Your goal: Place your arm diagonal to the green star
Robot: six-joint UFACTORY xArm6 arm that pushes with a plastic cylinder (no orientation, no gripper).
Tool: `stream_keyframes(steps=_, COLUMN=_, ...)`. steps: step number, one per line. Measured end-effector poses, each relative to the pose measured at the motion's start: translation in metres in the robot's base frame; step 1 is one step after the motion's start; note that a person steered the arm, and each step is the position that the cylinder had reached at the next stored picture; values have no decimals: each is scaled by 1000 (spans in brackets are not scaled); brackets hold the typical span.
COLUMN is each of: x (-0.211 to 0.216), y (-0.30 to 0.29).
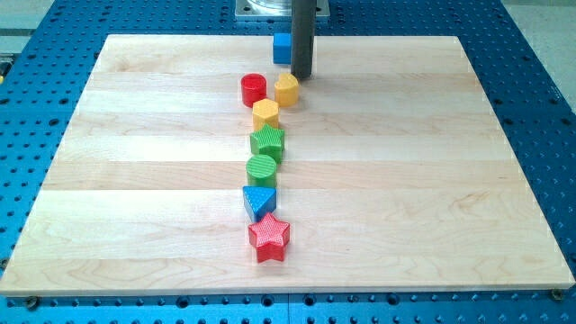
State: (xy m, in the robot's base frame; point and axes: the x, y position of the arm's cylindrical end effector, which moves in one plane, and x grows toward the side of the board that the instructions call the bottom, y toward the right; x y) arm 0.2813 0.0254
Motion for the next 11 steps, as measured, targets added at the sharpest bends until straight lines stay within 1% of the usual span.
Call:
stream_keyframes(steps=1, x=1, y=2)
stream_keyframes(steps=2, x=37, y=20)
stream_keyframes(steps=3, x=69, y=22)
stream_keyframes(steps=5, x=72, y=22)
stream_keyframes(steps=6, x=72, y=35)
stream_keyframes(steps=7, x=72, y=64)
stream_keyframes(steps=8, x=69, y=80)
stream_keyframes(steps=9, x=48, y=80)
stream_keyframes(steps=11, x=45, y=80)
